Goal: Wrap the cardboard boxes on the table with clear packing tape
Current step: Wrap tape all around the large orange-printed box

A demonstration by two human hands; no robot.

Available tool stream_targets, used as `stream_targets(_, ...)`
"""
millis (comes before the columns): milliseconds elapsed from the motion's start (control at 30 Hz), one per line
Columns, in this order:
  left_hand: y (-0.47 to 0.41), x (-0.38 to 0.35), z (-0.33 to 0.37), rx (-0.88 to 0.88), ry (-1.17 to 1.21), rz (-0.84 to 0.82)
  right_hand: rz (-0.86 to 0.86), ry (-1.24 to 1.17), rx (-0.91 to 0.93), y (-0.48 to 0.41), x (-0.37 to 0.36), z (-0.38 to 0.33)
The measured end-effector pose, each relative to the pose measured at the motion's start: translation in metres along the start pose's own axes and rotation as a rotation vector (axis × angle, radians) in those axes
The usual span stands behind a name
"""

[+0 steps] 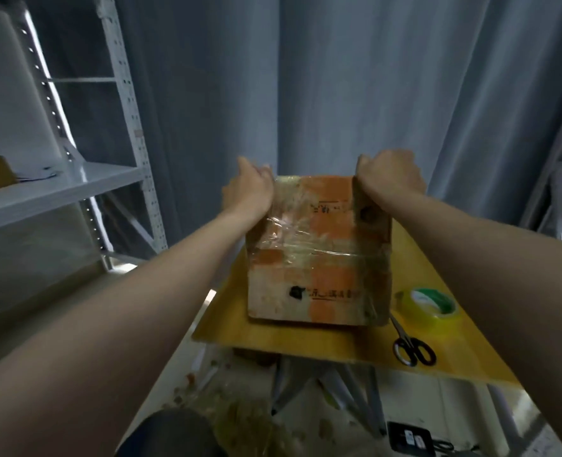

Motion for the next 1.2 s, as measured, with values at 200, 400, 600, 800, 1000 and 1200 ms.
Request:
stream_targets(200,0.034,-0.013,-0.016,0.048,0.201,-0.124,-0.144,0.014,-0.042,0.026,0.000,0.019)
stream_targets(400,0.042,-0.015,-0.020,0.084,0.202,-0.158,-0.227,0.281,0.149,0.043,-0.018,-0.032)
stream_targets(600,0.033,-0.023,-0.029,0.121,0.255,-0.243,-0.428,0.305,0.389,0.054,-0.079,-0.100)
stream_targets(800,0.015,-0.013,-0.028,0.053,0.198,-0.249,-0.700,0.404,0.262,0.041,-0.116,-0.097)
stream_targets(1000,-0.035,-0.025,-0.001,0.045,0.153,-0.306,-0.704,0.599,0.312,0.019,-0.133,-0.097)
stream_targets(1200,-0.058,-0.046,-0.003,0.006,-0.093,-0.457,-0.716,0.597,0.245,-0.004,-0.146,-0.086)
Point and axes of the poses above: each hand's wrist, its own y-axis away from the middle knuckle, its own x-axis out of the back of the hand, z = x × y, the point moved 8 cm from there along -y, towards the middle knuckle, and after that the axes turned 14 degrees about -z, right-handed, at the moved point
